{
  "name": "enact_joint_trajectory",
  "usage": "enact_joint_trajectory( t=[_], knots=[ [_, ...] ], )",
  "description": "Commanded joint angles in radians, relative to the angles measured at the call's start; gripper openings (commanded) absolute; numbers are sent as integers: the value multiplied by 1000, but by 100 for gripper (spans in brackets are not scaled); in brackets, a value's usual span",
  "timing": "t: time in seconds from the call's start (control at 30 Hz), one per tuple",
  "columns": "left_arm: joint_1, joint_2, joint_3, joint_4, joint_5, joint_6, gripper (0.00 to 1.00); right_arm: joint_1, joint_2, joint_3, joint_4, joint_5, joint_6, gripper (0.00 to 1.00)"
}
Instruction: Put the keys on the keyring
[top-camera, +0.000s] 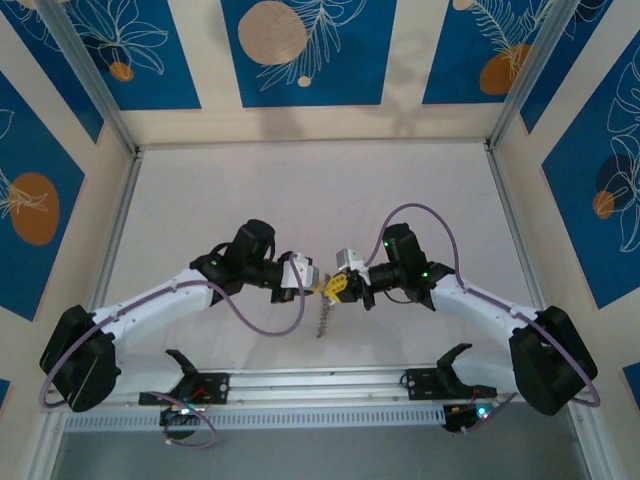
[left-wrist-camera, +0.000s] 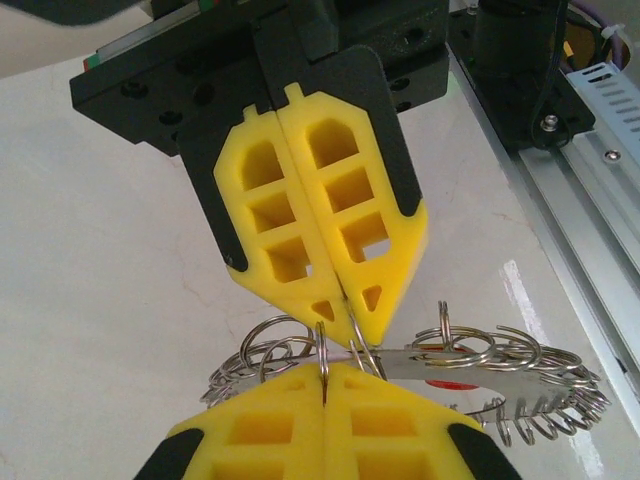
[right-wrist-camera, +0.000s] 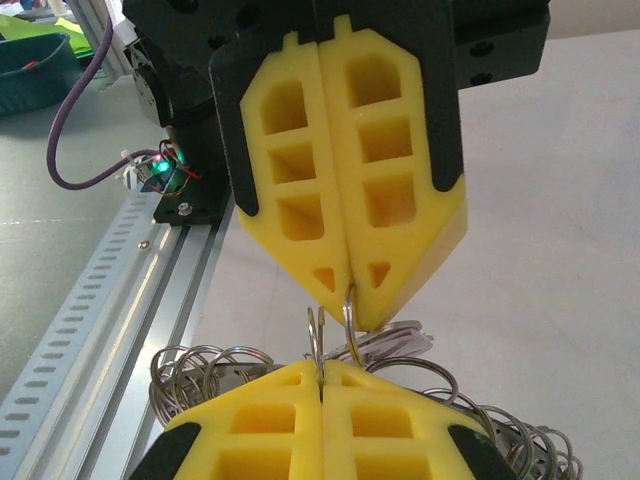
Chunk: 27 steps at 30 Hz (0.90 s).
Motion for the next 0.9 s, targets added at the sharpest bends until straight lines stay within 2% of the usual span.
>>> enact_joint_trajectory(
  t=[0.0,0.23,0.33,0.87],
  knots=[
    [-17,-22,7,-18,26,57,0,-14,8,34,11,-40,24,0],
    [-18,-41,2,-23,10,93,0,-23,31,52,-9,-48,36,0],
    [-22,-50,-6,-34,35,154,0,-25,50,69,-30,-53,41,0],
    [-57,-43,16,-140,-68,298,0,-54,65,77,-9,-109,89,0]
  ],
)
